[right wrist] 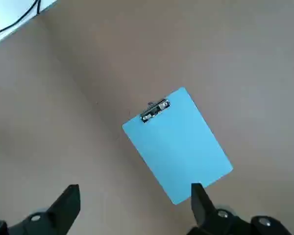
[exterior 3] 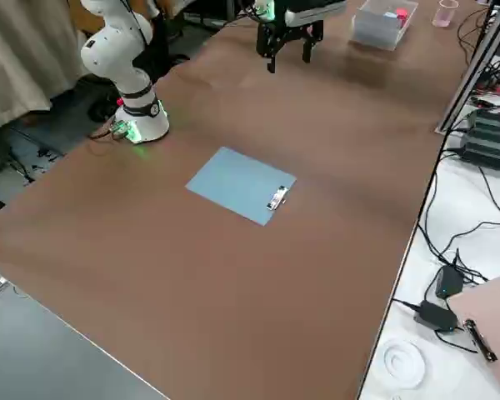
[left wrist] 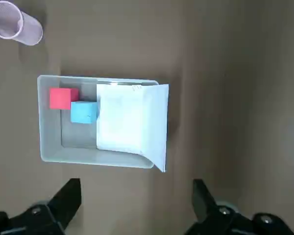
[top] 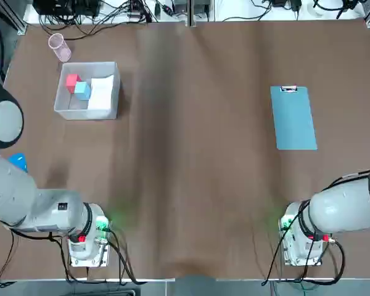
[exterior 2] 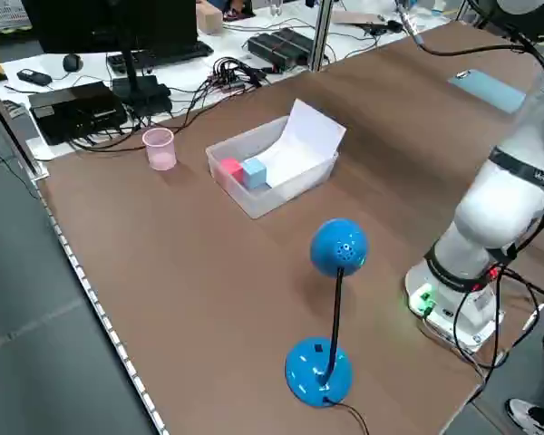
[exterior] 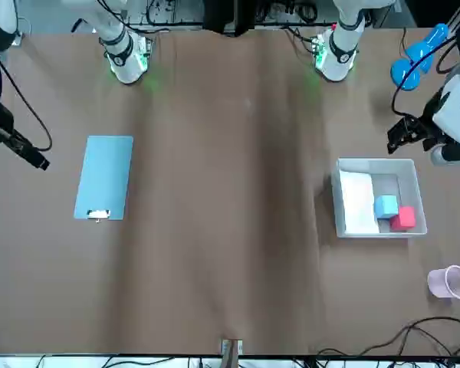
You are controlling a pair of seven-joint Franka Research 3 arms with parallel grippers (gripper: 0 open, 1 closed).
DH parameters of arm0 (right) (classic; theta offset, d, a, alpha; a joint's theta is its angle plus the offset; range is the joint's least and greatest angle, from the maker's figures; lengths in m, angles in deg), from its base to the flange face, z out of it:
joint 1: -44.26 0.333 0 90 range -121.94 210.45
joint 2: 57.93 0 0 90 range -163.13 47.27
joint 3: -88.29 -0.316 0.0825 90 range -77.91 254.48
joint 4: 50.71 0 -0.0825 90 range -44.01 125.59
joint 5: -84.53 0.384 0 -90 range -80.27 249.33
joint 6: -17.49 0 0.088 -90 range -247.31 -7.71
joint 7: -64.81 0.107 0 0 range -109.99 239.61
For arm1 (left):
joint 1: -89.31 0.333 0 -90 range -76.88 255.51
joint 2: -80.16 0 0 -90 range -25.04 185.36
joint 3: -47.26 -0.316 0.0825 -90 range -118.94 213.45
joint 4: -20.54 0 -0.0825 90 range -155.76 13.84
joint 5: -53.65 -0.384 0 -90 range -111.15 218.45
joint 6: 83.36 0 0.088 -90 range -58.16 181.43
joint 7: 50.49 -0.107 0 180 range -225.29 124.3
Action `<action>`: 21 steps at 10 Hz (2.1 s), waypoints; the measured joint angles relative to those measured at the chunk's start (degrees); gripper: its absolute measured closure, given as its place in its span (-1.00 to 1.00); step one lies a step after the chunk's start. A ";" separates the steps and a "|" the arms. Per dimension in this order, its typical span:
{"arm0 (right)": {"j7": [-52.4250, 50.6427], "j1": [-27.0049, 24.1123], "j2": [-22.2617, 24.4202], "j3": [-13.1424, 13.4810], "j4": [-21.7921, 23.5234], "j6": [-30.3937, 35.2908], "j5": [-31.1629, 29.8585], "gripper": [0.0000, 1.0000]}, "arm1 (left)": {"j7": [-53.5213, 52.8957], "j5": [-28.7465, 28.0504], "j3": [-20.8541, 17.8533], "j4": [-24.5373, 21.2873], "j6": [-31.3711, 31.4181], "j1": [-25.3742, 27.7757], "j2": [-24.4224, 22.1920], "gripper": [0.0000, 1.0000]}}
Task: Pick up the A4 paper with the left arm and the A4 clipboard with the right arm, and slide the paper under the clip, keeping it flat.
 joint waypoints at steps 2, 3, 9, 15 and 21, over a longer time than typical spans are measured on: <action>-14.60 0.04 0.00 -0.06 -0.01 -0.87 0.00 -1.00 | 0.00 0.00 -0.03 0.00 0.00 0.00 0.00 -1.00; -21.46 0.08 0.00 -0.13 -0.01 -1.55 0.00 -1.00 | 0.00 0.00 -0.03 0.00 0.00 0.00 0.00 -1.00; -24.82 0.23 -0.20 -0.16 0.54 -4.13 0.01 -1.00 | 0.76 -0.14 0.01 -0.59 0.43 -0.89 4.06 -1.00; 15.94 -2.64 -4.03 0.10 6.27 -6.54 0.05 -0.96 | 17.09 -15.27 1.11 -3.40 6.79 -9.54 14.16 -1.00; 39.13 -3.43 -16.17 0.12 13.20 -27.17 4.76 -0.92 | 31.65 -30.94 1.37 -23.63 23.38 -13.08 17.77 -0.95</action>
